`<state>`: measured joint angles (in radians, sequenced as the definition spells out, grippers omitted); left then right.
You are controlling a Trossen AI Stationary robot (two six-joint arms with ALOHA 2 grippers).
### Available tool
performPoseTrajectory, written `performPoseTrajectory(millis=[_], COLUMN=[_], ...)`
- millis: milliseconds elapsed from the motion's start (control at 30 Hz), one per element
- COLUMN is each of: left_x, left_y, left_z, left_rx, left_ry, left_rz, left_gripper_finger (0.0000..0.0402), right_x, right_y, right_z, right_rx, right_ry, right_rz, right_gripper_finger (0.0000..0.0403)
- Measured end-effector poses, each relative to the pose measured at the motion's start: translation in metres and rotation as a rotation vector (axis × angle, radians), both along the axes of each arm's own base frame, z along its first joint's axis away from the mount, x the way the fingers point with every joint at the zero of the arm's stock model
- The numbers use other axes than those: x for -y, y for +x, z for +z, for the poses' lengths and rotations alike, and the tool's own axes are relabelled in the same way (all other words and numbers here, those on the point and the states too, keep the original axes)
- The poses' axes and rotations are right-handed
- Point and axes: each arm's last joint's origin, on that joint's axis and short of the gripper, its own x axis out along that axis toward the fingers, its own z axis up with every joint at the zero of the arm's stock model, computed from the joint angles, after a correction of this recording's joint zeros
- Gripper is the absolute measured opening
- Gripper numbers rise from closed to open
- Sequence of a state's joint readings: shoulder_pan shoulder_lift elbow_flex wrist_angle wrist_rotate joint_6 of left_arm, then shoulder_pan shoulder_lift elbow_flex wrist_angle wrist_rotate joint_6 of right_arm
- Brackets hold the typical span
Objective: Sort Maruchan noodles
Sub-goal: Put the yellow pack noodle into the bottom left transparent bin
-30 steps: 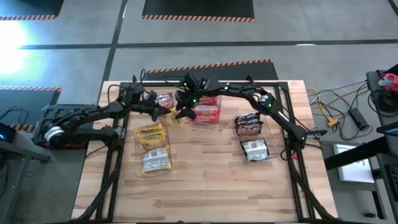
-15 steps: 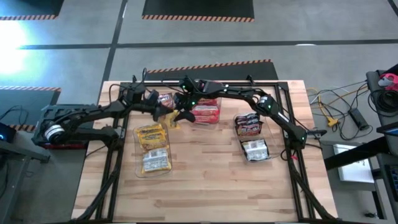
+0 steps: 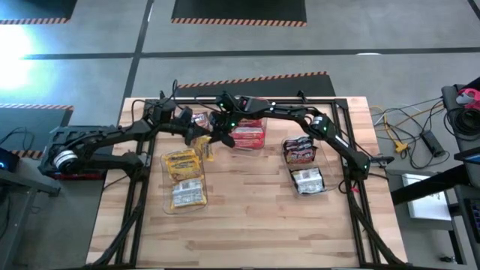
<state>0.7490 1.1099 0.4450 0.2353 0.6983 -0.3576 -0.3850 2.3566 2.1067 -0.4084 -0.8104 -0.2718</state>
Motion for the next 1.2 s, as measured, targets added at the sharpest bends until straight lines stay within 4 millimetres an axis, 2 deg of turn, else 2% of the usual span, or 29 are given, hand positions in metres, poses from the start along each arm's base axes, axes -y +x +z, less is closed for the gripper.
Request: performPoseTrajectory(millis=[233,400,567,733,867,1033,1200], left_x=[0.001,0.004,0.01,0.008,0.005,0.003,-0.002], left_y=[-0.001,-0.003,-0.009,-0.015,-0.014,-0.012,-0.007], left_z=[0.002,0.017,0.033,0.06,0.068,0.056,0.047], left_rx=[-0.004,-0.015,-0.164,-0.366,-0.427,-0.499,-0.533], left_ry=[-0.008,-0.006,0.032,0.178,0.19,0.122,0.144], left_rz=[-0.003,-0.062,-0.142,-0.05,-0.022,-0.045,-0.091], left_gripper_finger=[0.0,0.0,0.0,0.0006,0.0034,0.0088,0.0141], right_x=[-0.001,0.0,-0.001,-0.001,-0.005,-0.005,-0.005], right_y=[0.0,0.0,-0.001,-0.002,-0.001,-0.002,-0.003], right_z=[0.0,0.0,0.004,0.004,0.002,0.001,0.0], right_rx=[0.008,0.005,0.005,0.001,-0.004,0.001,0.0], right_ry=[-0.01,-0.008,-0.011,-0.015,-0.024,-0.041,-0.056], right_rz=[0.007,0.006,0.006,0.012,0.027,0.042,0.055], right_gripper_finger=[0.0015,0.0008,0.0008,0.0008,0.0008,0.0008,0.0008])
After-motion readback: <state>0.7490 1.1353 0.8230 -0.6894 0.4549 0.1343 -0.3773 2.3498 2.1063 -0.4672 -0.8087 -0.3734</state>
